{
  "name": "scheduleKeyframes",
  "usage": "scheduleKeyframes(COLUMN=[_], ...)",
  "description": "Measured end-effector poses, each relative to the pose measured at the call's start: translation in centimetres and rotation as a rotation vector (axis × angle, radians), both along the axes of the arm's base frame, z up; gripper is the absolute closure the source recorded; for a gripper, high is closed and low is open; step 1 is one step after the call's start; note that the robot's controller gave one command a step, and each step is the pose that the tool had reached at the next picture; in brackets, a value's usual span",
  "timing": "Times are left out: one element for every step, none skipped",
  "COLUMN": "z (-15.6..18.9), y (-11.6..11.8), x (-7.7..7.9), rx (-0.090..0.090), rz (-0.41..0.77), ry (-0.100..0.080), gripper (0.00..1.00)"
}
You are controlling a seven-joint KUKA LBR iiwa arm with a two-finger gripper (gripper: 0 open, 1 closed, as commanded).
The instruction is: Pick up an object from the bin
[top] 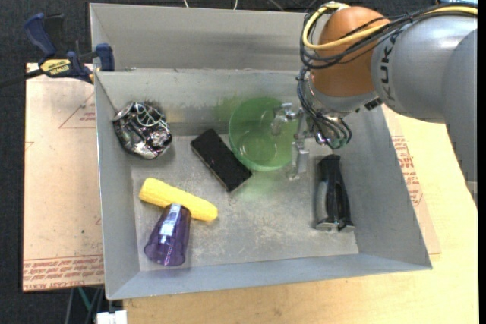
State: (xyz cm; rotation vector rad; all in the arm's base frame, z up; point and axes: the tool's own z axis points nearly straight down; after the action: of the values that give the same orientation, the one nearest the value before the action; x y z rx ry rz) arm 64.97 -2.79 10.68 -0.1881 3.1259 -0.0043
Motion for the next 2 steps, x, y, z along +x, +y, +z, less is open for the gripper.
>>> scheduleKeyframes(z=[10.0,2.6], y=[0.0,-1.3], x=[-1.2,-0.2], rx=[0.002,0.0], rz=[-0.059,-0.029], ry=[0.005,-0.003], gripper=[0.0,0.0])
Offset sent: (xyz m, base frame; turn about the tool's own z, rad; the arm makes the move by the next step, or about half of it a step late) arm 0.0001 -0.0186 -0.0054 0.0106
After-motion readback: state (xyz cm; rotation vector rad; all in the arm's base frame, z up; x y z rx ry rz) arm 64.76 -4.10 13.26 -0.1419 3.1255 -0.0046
